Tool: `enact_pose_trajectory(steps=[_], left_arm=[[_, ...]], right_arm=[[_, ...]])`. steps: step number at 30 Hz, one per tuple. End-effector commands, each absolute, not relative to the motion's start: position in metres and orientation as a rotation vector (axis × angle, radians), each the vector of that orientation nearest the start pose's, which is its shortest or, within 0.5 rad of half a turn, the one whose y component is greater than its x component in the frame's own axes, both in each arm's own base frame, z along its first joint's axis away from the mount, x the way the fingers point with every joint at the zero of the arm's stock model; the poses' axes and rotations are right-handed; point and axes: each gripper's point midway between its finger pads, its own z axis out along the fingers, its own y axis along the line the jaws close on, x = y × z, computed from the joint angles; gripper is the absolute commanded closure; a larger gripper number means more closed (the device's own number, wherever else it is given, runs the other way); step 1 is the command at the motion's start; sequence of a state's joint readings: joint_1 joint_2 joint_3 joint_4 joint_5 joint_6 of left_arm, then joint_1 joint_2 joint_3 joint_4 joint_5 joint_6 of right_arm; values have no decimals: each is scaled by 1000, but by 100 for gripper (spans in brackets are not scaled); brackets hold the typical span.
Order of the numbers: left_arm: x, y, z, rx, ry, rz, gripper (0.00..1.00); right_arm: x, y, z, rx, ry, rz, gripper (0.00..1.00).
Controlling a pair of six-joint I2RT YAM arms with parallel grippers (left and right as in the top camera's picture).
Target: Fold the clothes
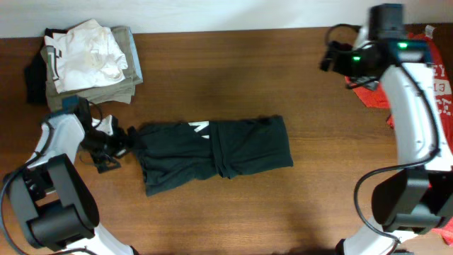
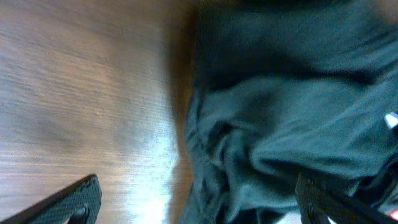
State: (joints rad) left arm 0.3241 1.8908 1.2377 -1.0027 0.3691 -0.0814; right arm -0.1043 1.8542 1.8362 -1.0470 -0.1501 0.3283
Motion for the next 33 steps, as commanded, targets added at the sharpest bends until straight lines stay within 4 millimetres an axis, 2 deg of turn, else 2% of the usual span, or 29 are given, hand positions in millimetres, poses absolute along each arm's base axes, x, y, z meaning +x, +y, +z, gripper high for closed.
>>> enact_pose_trajectory(steps=[1, 3, 6, 9, 10, 12, 14, 15, 16, 17, 20, 23, 25, 27, 29, 30, 31, 33], left_arm=[[295, 24, 8, -636, 3077, -715, 1], [291, 13, 5, -642, 3051, -816, 1], [290, -3, 2, -607, 3037, -891, 1], [295, -22, 1, -493, 3051, -880, 2], [299, -28, 0, -468, 3050, -873, 5], [303, -37, 0, -418, 3044, -865, 26], [307, -41, -1, -383, 3037, -860, 53], [308, -41, -1, -380, 3031, -858, 77], [309, -40, -1, -380, 3027, -856, 92], [310, -39, -1, -380, 3022, -853, 99], [323, -5, 2, -502, 3026, -665, 99], [342, 35, 33, -593, 3004, -526, 99], [362, 61, 71, -641, 2940, -497, 99], [376, 70, 105, -638, 2898, -482, 99], [387, 66, 146, -572, 2874, -472, 99], [394, 48, 173, -480, 2863, -469, 99], [395, 29, 175, -398, 2883, -475, 99], [391, 5, 171, -305, 2928, -489, 99]], right_arm=[[439, -84, 206, 701, 2591, 203, 1], [432, -109, 205, 779, 2574, 185, 1], [425, -133, 205, 849, 2548, 169, 1], [425, -133, 205, 848, 2548, 169, 1], [425, -133, 205, 848, 2548, 169, 1], [425, -133, 205, 848, 2548, 169, 1], [425, -133, 205, 849, 2548, 169, 1], [425, -133, 205, 847, 2548, 169, 2], [425, -133, 205, 847, 2548, 169, 1], [425, -133, 205, 848, 2548, 169, 1], [425, -133, 205, 847, 2548, 169, 1], [425, -133, 205, 848, 2548, 169, 1], [425, -133, 205, 847, 2548, 169, 1], [425, -133, 205, 848, 2548, 169, 1], [425, -133, 205, 847, 2548, 169, 1], [425, -133, 205, 847, 2548, 169, 1], [425, -133, 205, 848, 2548, 169, 1], [425, -133, 205, 848, 2548, 169, 2]])
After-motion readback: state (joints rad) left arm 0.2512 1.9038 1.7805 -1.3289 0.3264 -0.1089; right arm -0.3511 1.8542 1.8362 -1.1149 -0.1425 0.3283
